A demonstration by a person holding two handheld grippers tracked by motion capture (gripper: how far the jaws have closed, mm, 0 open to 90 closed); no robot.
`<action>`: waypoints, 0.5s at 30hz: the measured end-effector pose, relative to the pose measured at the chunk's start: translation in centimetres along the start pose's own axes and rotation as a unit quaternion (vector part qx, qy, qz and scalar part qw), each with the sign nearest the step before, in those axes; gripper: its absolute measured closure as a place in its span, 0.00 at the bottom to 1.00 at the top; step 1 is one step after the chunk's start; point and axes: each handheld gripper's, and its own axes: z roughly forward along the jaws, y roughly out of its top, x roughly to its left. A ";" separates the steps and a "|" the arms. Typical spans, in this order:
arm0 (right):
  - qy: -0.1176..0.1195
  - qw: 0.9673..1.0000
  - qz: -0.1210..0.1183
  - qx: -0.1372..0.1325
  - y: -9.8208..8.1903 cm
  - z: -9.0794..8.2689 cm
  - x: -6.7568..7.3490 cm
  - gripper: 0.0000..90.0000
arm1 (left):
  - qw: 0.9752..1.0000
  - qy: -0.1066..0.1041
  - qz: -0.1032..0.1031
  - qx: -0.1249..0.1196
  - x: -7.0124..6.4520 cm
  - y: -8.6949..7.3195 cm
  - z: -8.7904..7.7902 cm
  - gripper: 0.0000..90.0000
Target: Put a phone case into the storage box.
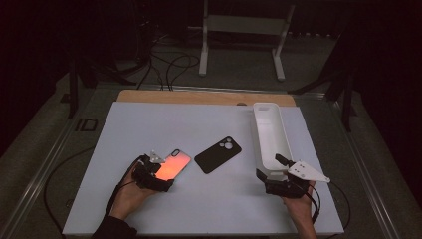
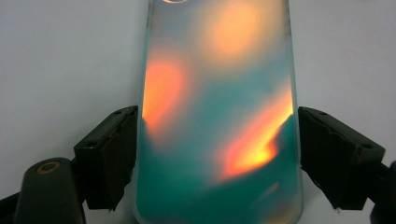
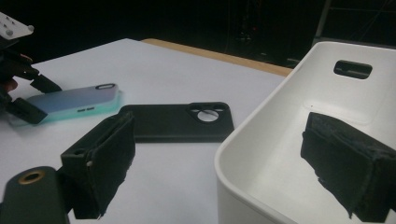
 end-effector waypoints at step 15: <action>0.011 1.000 0.006 0.004 0.4 0.4 0.1 0.11 | 0.995 0.017 0.012 -0.093 0.0 0.0 -1.9 0.19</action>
